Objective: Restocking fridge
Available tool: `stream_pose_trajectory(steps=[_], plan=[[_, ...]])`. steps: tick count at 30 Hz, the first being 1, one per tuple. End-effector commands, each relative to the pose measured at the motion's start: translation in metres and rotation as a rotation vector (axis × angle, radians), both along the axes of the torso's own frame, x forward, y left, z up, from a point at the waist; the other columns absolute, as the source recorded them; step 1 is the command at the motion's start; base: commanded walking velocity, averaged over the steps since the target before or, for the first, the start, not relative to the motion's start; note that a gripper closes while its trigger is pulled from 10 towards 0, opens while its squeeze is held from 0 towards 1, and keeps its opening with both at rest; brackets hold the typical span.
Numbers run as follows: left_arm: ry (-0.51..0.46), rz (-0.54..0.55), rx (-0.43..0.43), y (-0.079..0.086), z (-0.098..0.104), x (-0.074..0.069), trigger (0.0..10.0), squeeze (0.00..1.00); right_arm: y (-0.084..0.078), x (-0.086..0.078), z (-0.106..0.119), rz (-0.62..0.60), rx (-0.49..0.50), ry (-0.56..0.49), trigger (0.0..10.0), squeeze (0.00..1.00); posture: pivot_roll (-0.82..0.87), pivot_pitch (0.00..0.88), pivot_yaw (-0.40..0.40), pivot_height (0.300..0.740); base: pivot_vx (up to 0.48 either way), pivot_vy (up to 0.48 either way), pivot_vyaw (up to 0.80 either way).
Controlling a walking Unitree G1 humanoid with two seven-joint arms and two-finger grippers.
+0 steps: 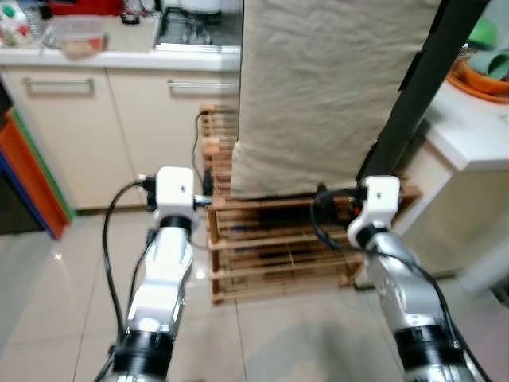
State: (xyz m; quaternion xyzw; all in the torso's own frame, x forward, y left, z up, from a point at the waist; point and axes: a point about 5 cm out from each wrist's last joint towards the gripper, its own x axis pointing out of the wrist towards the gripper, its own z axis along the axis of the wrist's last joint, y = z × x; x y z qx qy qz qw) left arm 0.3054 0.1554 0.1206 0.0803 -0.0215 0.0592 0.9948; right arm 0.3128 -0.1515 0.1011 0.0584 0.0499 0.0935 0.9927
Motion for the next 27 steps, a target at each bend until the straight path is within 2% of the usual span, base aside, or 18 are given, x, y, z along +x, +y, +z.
stream_pose_trajectory(steps=[1,5,9,17,27], plan=[[-0.019,-0.051,-0.018,-0.014,0.006,0.005,10.0,0.00,-0.012,-0.001,-0.002,-0.036,-0.021,0.000,10.0,0.00,-0.01,0.000,-0.059,0.740,0.000,0.480,-0.78],[-0.024,-0.057,-0.018,-0.012,0.007,0.005,10.0,0.00,-0.012,-0.002,-0.004,-0.035,-0.020,0.005,10.0,0.00,0.00,0.000,-0.061,0.740,0.000,0.480,-0.77],[-0.022,-0.066,-0.060,-0.012,0.006,0.004,10.0,0.00,-0.011,-0.002,-0.006,-0.029,-0.019,0.008,10.0,0.00,0.01,0.000,-0.063,0.740,0.000,0.480,-0.77],[-0.029,-0.110,-0.044,-0.019,0.006,0.007,10.0,0.00,-0.015,-0.002,-0.005,-0.023,-0.030,-0.005,10.0,0.00,-0.02,0.000,-0.067,0.740,0.000,0.480,-0.77],[-0.010,-0.191,-0.030,-0.026,0.003,0.007,10.0,0.00,-0.034,-0.004,0.001,-0.175,-0.043,-0.075,10.0,0.00,-0.01,0.000,-0.062,0.740,0.000,0.480,-0.77]])
